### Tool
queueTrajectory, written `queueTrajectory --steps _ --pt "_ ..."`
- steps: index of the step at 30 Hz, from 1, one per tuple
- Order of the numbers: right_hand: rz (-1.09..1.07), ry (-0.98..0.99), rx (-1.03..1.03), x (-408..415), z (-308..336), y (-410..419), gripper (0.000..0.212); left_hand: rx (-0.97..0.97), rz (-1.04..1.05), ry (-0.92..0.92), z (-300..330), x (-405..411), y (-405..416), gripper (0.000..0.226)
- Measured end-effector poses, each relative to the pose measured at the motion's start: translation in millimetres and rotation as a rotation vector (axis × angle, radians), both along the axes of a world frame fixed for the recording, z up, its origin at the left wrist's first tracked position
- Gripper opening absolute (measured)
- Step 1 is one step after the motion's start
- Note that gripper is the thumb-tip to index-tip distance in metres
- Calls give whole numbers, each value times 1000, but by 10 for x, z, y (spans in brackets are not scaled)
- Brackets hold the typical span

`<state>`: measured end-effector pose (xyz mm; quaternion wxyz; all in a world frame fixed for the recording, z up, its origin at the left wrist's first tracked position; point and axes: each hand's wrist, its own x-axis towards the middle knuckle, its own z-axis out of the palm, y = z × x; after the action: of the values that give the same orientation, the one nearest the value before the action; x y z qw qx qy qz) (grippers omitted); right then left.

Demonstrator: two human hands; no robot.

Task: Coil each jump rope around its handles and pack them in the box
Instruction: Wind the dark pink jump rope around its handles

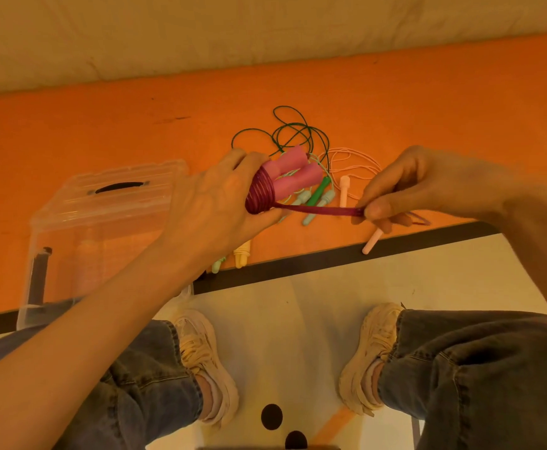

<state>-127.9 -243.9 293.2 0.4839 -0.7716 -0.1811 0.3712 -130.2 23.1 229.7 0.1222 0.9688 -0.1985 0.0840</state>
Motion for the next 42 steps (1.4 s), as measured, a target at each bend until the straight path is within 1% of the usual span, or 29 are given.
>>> queueTrajectory --steps 2,4,6,8,11,12,14,17,19,21,23,26,33,36,40,42 --pt "-2 -27 -70 15 41 -91 33 27 -19 -21 -10 -21 -15 66" --pt "-13 -77 -144 30 78 -170 39 72 -31 -43 -17 -50 -32 62" --pt "-75 -159 -216 60 105 -268 30 108 -30 -40 -24 -54 -21 65" --pt "-187 -231 -263 85 131 -371 20 142 -32 -22 -37 -43 19 69" --pt "-281 -306 -332 85 135 -448 16 170 -52 17 -43 -36 54 61" --pt "-293 -344 -354 82 128 -446 18 179 -64 36 -38 -39 50 61" --pt "-341 -448 -335 80 123 -413 20 212 -86 67 -19 -54 33 64" --pt "-434 -624 -214 95 103 -300 20 228 -126 82 -2 -54 2 61" --pt "-465 -712 -158 131 60 -206 19 172 -170 110 8 -59 -30 63" --pt "-503 -753 -132 194 4 -119 17 97 -225 152 7 -80 -71 74" --pt "-551 -752 -98 267 -51 -45 15 73 -271 158 -3 -93 -96 74" --pt "-595 -731 -73 356 -140 42 12 52 -346 141 12 -115 -120 65" --pt "-593 -667 -43 430 -293 139 13 -4 -463 101 49 -197 -167 65" --pt "-590 -648 -54 452 -348 165 12 -30 -481 76 55 -265 -222 64" --pt "-561 -626 -119 466 -424 139 9 -141 -462 71 79 -299 -246 66" --pt "-568 -605 -118 465 -445 131 9 -156 -476 48 97 -287 -231 65"
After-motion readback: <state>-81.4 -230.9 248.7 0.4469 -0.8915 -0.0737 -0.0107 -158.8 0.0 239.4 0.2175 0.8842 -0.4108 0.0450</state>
